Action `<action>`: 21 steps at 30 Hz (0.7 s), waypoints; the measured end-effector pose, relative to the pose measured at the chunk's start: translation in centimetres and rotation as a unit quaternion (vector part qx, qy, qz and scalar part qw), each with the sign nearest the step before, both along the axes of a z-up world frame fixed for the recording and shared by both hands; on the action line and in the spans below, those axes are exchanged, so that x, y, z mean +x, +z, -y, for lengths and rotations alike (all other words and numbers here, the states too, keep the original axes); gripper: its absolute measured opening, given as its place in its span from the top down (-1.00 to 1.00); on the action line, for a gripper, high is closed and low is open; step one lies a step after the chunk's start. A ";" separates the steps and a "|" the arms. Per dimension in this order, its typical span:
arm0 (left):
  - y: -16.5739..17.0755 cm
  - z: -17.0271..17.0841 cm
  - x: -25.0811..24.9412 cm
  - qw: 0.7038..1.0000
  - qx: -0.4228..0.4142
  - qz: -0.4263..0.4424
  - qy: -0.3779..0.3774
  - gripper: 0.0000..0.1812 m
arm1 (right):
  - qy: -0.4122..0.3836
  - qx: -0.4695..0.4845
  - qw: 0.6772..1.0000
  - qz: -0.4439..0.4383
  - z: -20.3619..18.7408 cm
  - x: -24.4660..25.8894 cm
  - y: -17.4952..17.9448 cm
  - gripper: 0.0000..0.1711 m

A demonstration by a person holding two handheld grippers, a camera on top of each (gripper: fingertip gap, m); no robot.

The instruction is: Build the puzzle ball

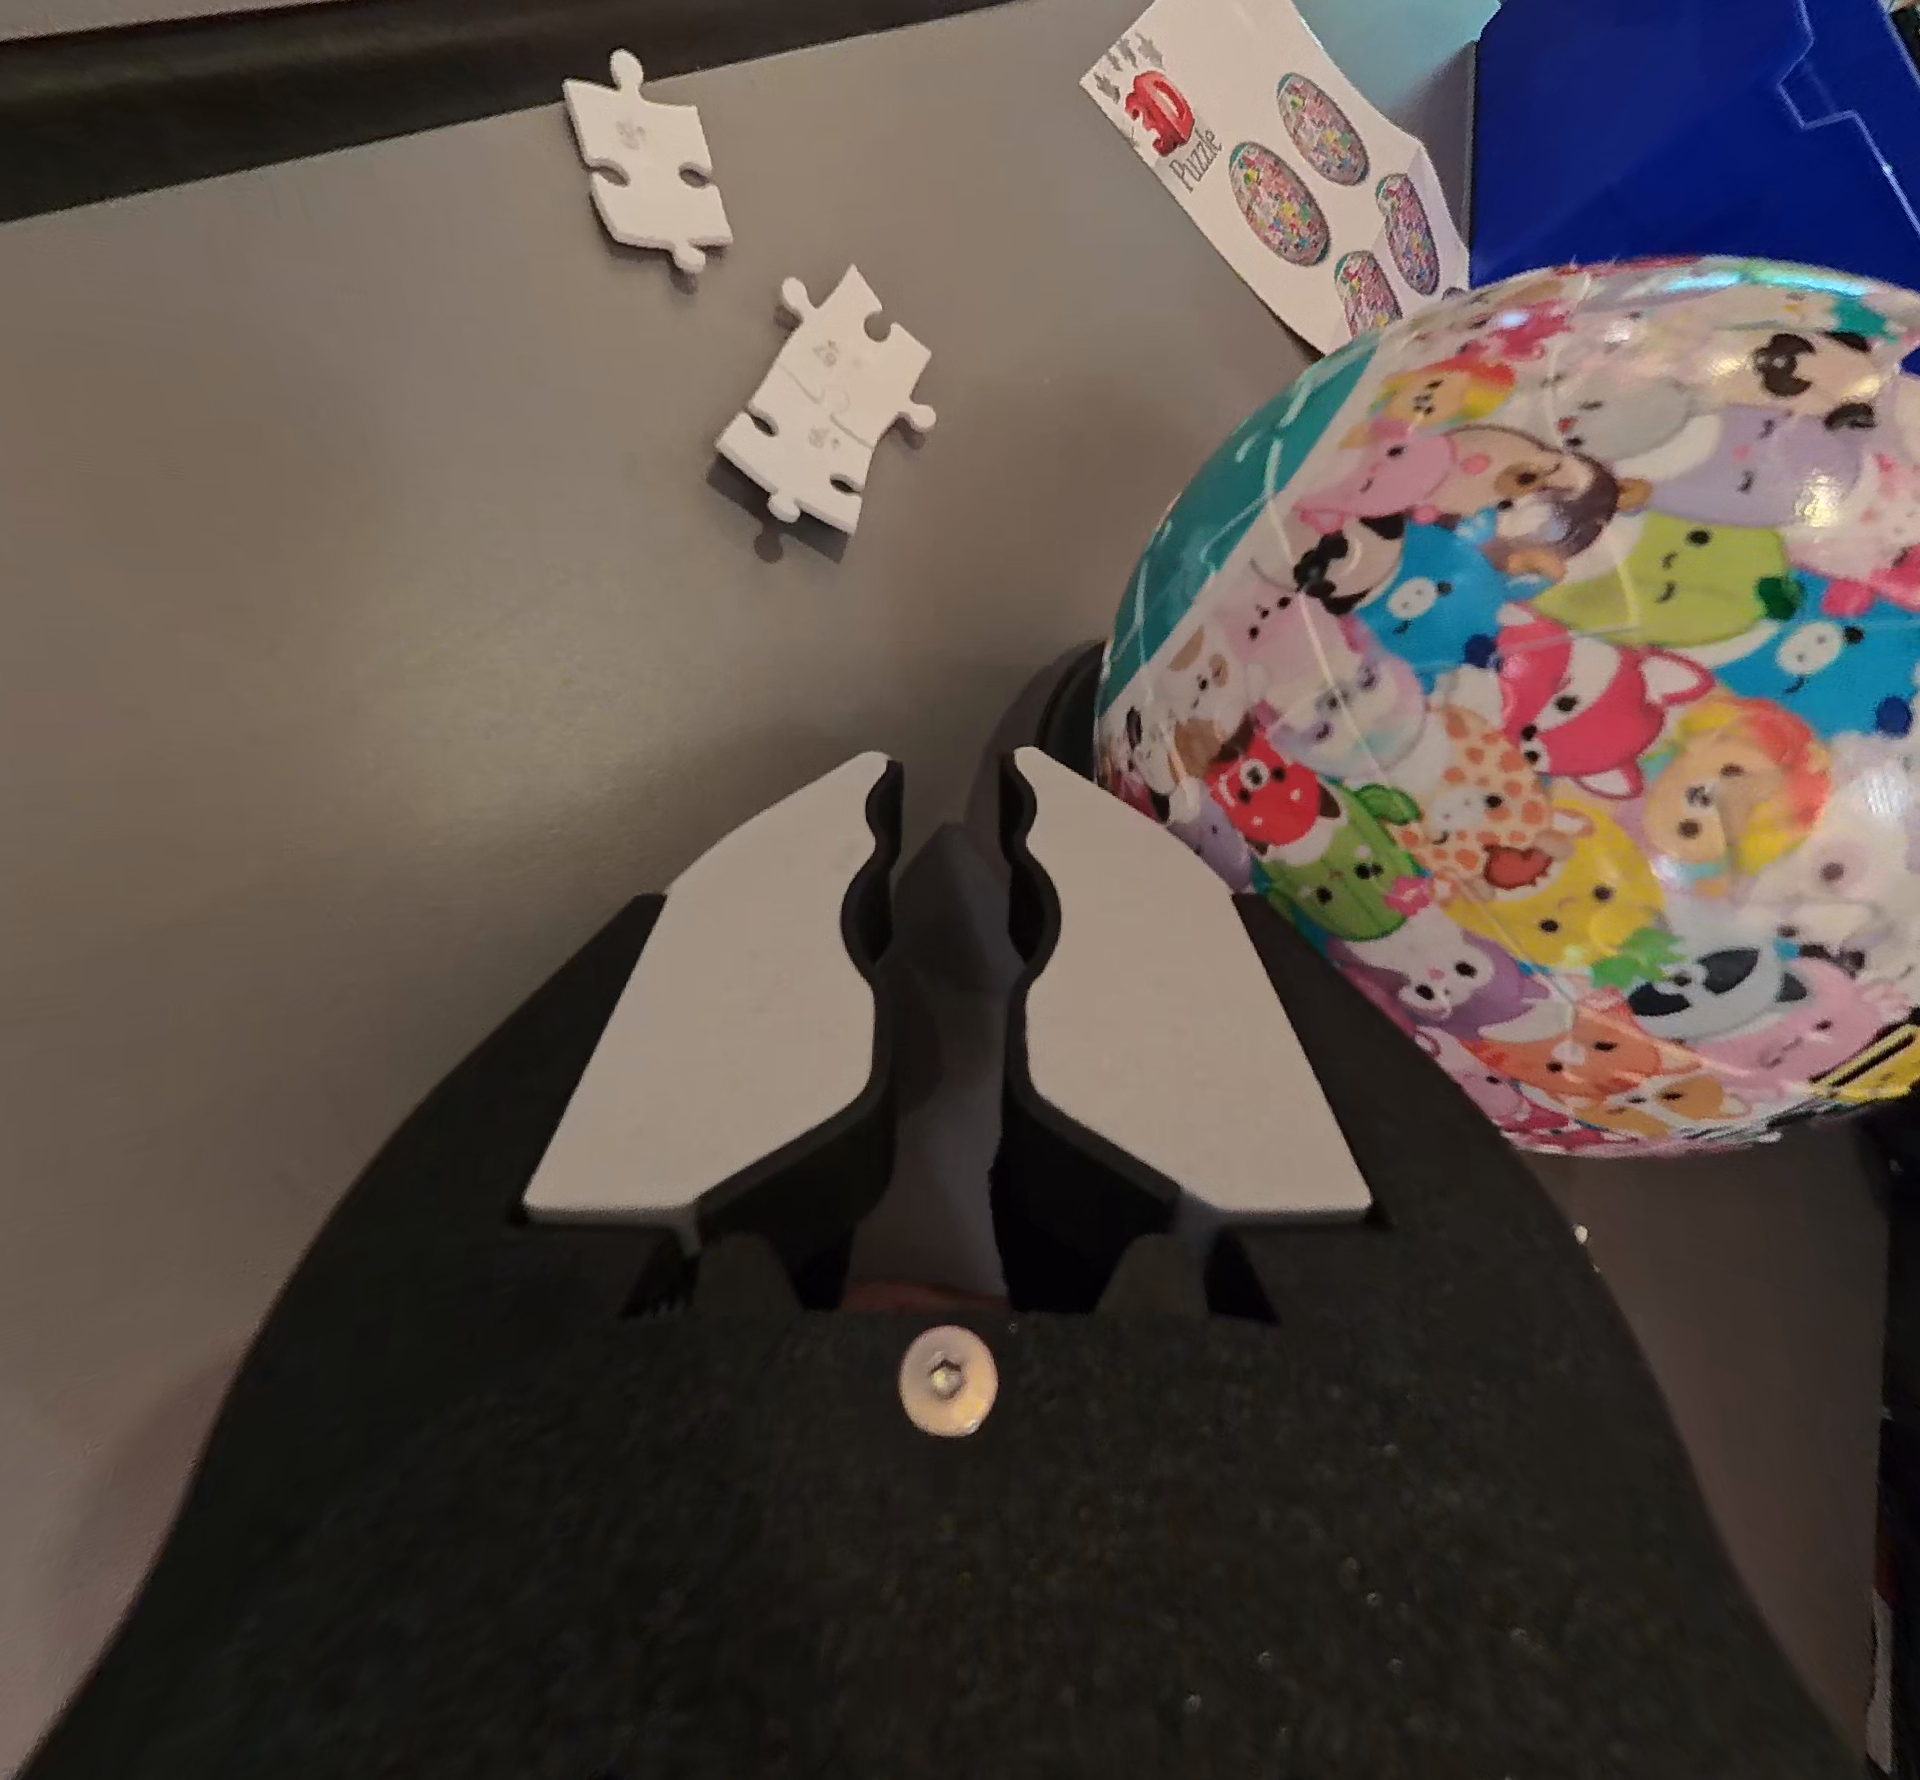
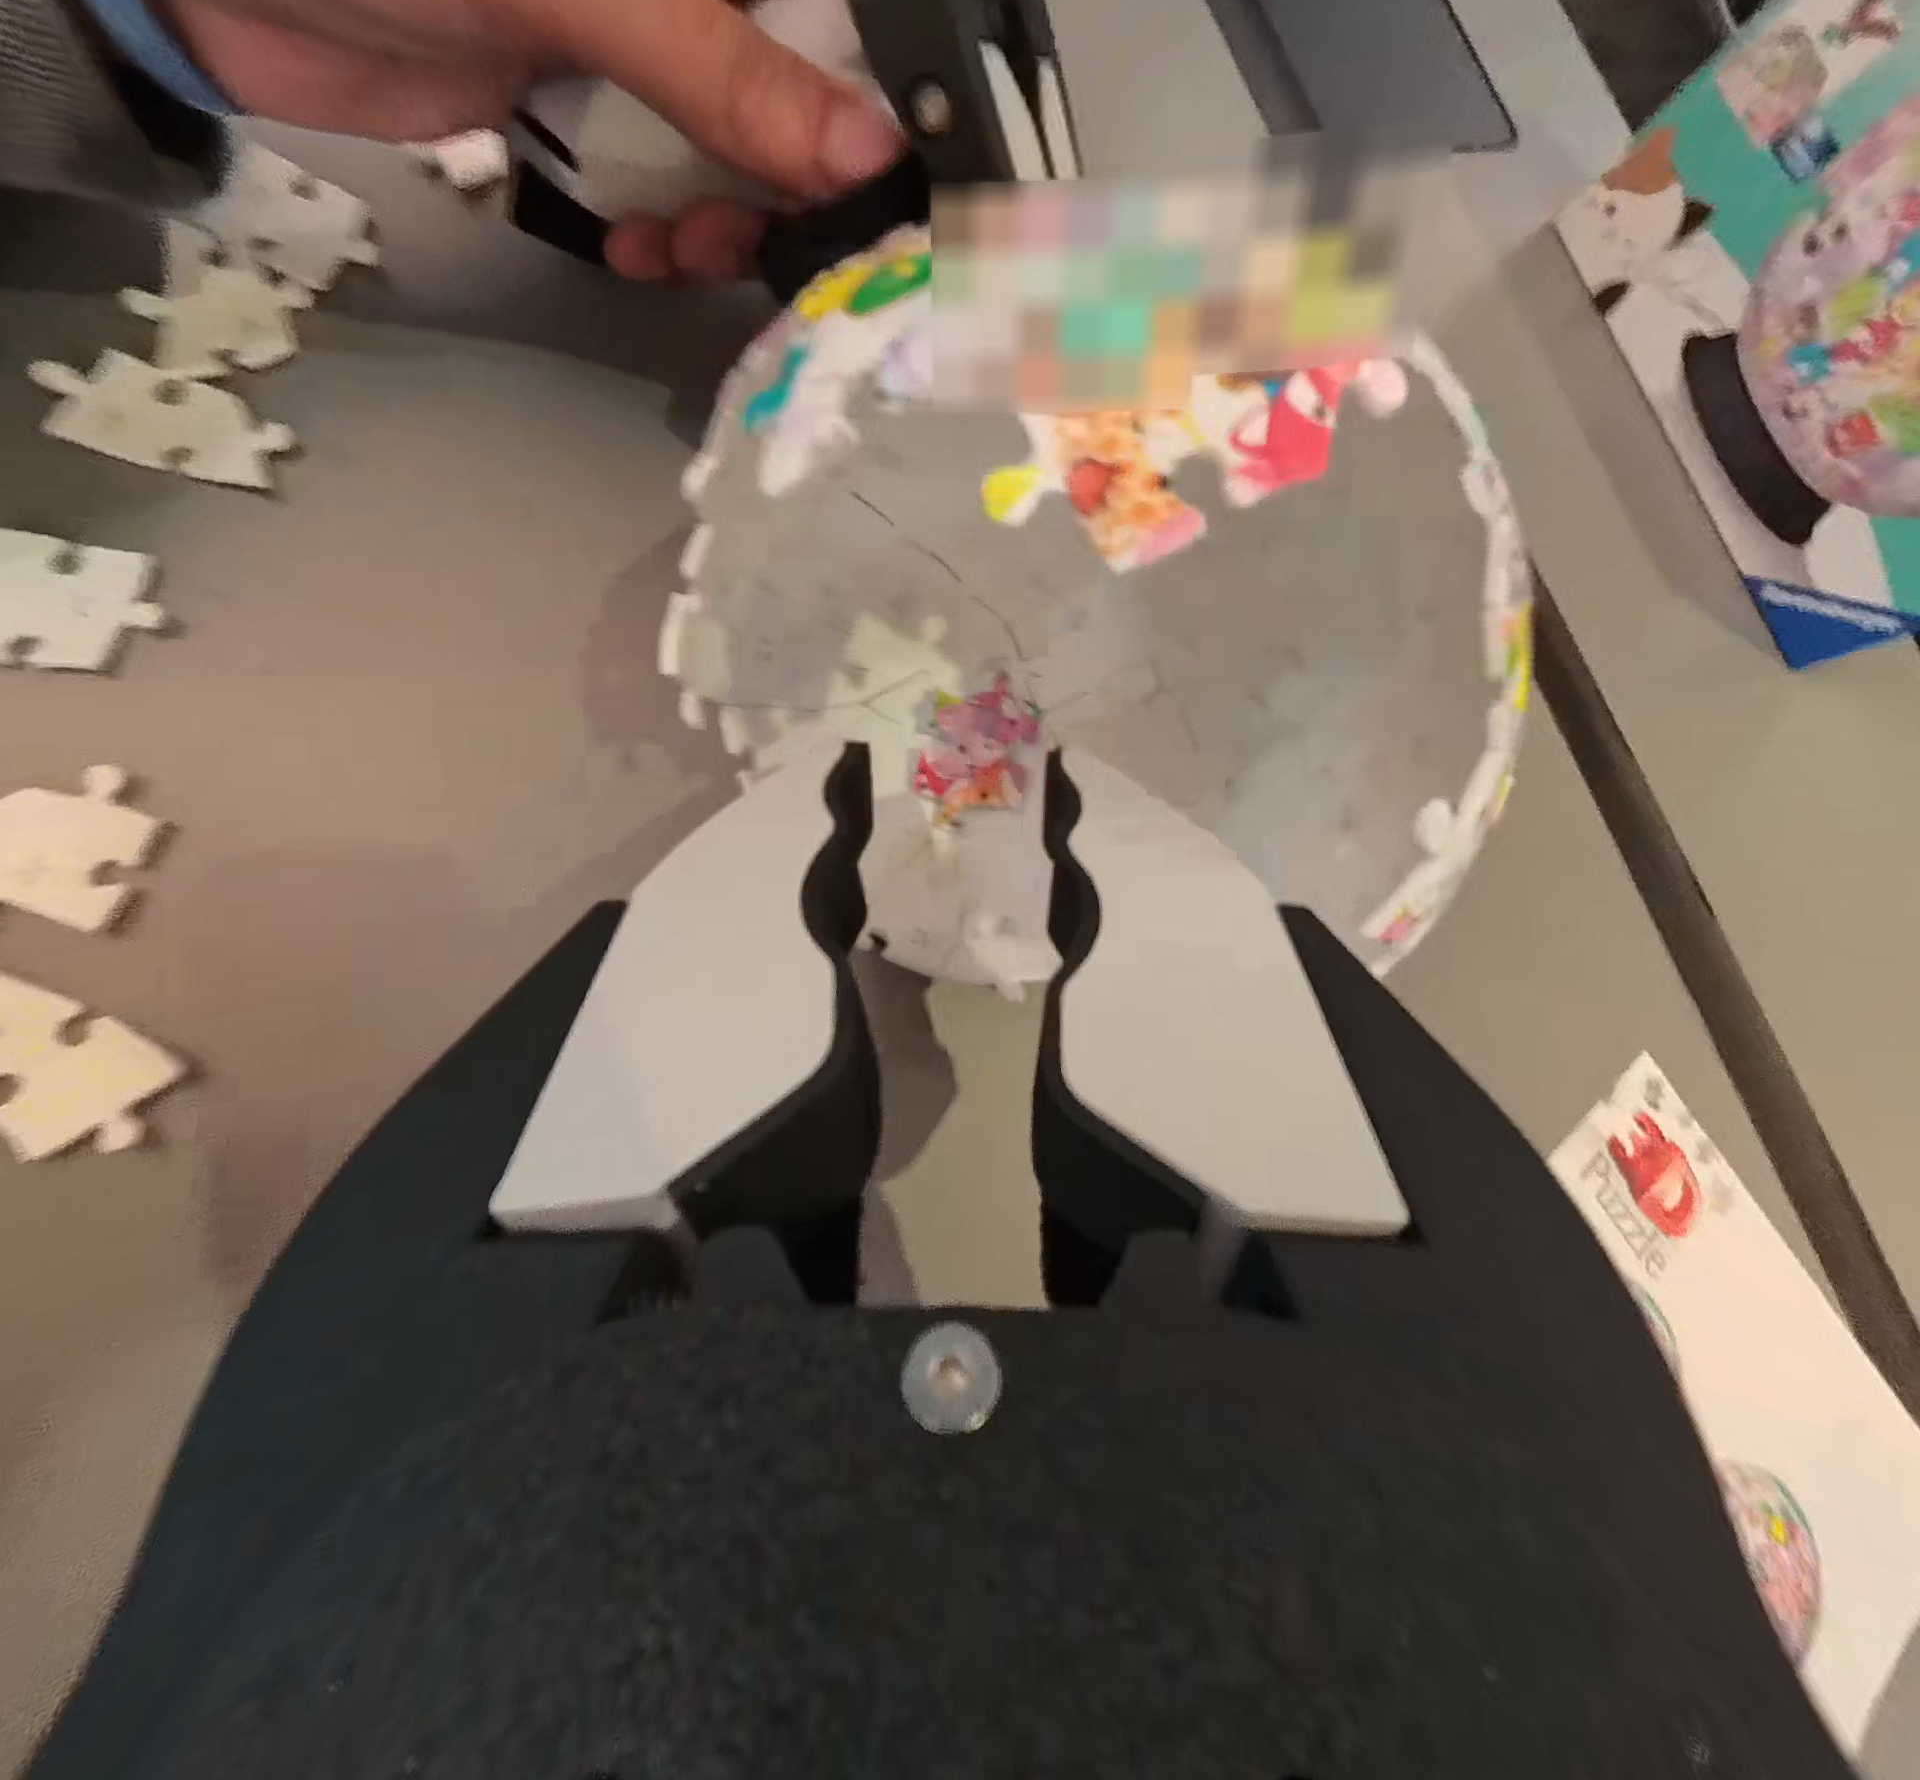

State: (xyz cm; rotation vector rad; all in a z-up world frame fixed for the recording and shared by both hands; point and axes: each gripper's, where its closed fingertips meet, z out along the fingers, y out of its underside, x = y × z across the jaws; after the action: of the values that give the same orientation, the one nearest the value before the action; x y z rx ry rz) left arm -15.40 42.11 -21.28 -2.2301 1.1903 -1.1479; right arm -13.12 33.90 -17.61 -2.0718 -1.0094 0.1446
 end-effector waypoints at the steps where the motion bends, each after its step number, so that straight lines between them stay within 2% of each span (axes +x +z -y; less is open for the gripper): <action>1: 0.0 0.0 0.0 1.000 0.000 0.000 0.000 0.81 | -0.012 -0.003 1.000 0.015 -0.3 0.4 -0.7 0.63; 4: 0.0 0.0 0.0 1.000 -0.001 0.000 -0.001 0.81 | -0.037 -0.004 0.997 0.063 -1.2 1.2 -2.1 0.64; 11: 0.0 0.0 0.0 1.000 0.000 -0.001 0.000 0.81 | -0.096 -0.035 0.993 0.065 -2.6 1.5 -2.6 0.69; 14: 0.0 0.0 0.0 1.000 -0.002 0.002 -0.001 0.81 | -0.099 -0.058 0.991 0.067 -1.9 1.2 -2.6 0.61; 21: 0.0 0.1 0.2 1.000 -0.001 0.002 -0.001 0.81 | -0.091 -0.056 0.989 0.101 -1.6 0.5 -2.3 0.58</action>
State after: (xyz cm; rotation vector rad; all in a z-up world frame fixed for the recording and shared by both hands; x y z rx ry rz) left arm -15.24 42.01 -21.26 -2.2276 1.1905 -1.1550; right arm -12.66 35.52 -19.93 -2.3049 -0.9432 -0.1055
